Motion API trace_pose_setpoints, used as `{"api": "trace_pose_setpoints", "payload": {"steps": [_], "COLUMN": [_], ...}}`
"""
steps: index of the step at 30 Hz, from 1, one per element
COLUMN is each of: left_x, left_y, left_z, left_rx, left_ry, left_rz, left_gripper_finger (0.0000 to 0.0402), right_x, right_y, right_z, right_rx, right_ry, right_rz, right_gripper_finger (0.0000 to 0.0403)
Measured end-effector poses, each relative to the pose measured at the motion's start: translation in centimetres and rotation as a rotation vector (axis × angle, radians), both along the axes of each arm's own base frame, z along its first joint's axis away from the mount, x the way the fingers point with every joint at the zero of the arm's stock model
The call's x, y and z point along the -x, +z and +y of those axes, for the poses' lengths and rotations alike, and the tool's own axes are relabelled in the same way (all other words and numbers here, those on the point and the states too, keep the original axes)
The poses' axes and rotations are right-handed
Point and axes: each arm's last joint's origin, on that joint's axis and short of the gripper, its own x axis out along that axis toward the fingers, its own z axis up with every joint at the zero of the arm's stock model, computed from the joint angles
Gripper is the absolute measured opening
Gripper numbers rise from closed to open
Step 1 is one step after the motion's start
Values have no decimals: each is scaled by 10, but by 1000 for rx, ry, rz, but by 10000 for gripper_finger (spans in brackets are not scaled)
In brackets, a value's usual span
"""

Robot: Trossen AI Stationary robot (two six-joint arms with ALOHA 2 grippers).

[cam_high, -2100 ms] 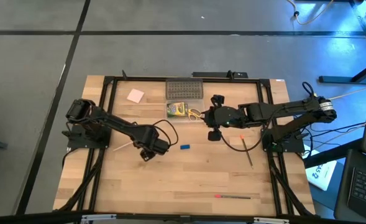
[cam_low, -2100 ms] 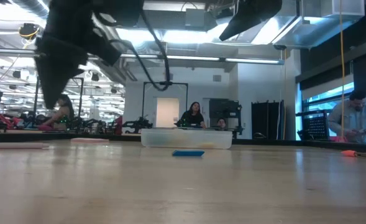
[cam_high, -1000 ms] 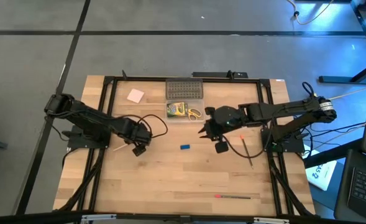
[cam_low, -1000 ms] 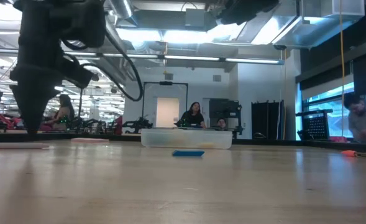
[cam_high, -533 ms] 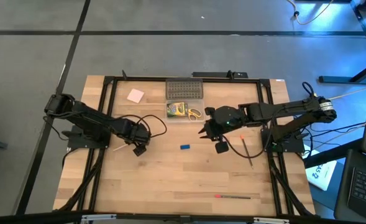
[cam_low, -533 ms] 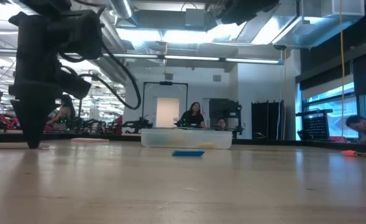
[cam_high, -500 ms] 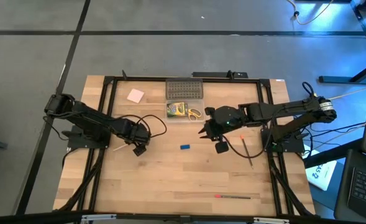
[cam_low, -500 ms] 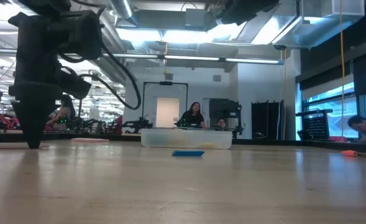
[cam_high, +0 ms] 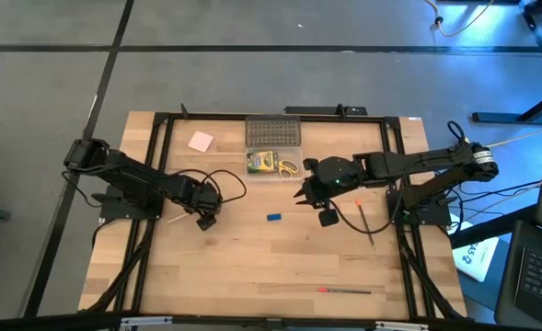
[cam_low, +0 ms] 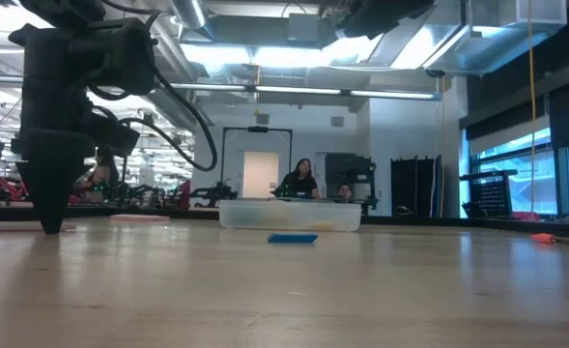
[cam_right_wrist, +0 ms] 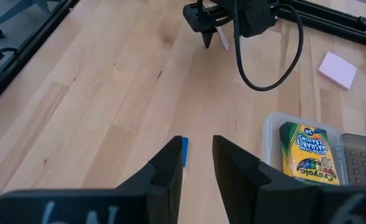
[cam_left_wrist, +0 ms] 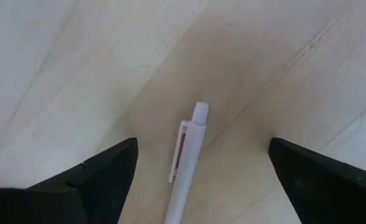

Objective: Pack school essentials
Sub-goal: Put the light pink pen into the black supply box

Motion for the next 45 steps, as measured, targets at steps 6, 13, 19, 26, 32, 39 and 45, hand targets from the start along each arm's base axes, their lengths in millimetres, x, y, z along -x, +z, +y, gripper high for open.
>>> {"api": "trace_pose_setpoints", "payload": {"steps": [6, 13, 19, 26, 32, 39, 45], "left_x": [0, 6, 6, 6, 5, 5, 5], "left_y": [0, -6, -7, -7, -7, -7, -7], "left_z": [0, 0, 0, 4, 5, 5, 5], "left_rx": [1, 21, 32, 47, 53, 54, 54], "left_ry": [-5, -4, 1, 1, -3, 1, 2], "left_rz": [-1, 18, 16, 18, 19, 18, 19], "left_gripper_finger": [348, 347, 347, 332, 296, 258, 213], "right_x": [0, 0, 0, 0, 0, 0, 0], "right_y": [0, 0, 0, 0, 0, 0, 0], "right_z": [0, 0, 0, 0, 0, 0, 0], "right_rx": [0, 0, -3, -3, -3, -3, -3], "right_ry": [0, 1, -1, -1, -1, -1, -1], "right_rz": [0, 0, 0, 0, 0, -1, -1], "right_gripper_finger": [91, 91, 91, 91, 91, 91, 91]}}
